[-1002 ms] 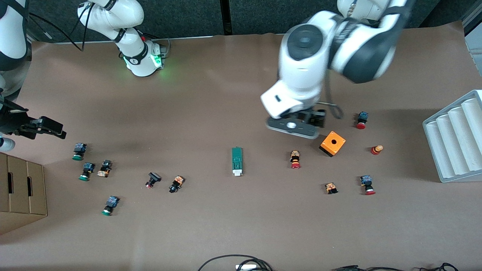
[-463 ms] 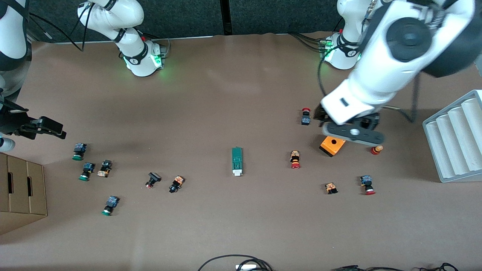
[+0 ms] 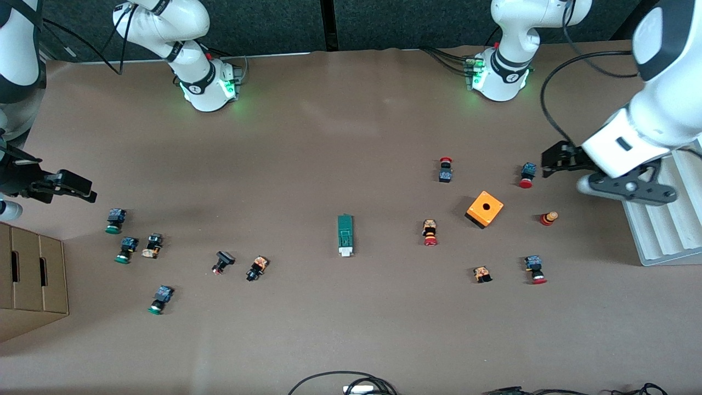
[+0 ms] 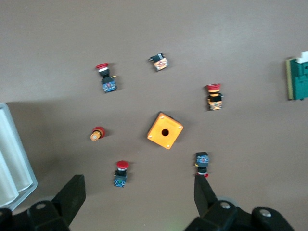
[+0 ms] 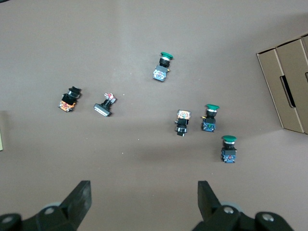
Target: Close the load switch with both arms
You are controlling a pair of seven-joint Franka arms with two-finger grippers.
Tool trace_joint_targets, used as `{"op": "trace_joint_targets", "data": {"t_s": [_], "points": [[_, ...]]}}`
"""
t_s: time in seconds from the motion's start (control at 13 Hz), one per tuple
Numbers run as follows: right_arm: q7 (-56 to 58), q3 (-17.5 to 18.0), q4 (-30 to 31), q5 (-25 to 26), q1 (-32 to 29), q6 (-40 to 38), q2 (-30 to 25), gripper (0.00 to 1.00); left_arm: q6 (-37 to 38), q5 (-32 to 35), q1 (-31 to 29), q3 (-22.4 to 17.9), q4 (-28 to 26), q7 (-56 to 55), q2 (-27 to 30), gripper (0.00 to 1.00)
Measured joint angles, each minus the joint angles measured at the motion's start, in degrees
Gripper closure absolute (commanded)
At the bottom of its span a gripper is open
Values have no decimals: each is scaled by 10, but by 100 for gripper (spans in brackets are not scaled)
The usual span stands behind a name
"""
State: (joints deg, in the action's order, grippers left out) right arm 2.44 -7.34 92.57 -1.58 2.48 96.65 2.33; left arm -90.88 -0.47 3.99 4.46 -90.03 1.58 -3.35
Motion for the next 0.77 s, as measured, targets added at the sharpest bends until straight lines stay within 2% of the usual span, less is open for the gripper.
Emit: {"op": "trace_joint_targets", "data": {"t_s": [0.15, 0.31, 0.77], "points": [[0, 0, 0, 0, 0, 0, 0, 0, -43, 13, -1, -15, -63, -22, 38, 0], [0, 0, 0, 0, 0, 0, 0, 0, -59, 15, -6, -28, -97, -25, 59, 0], [0, 0, 0, 0, 0, 0, 0, 0, -57, 17, -21, -31, -107, -19, 66, 0]]}}
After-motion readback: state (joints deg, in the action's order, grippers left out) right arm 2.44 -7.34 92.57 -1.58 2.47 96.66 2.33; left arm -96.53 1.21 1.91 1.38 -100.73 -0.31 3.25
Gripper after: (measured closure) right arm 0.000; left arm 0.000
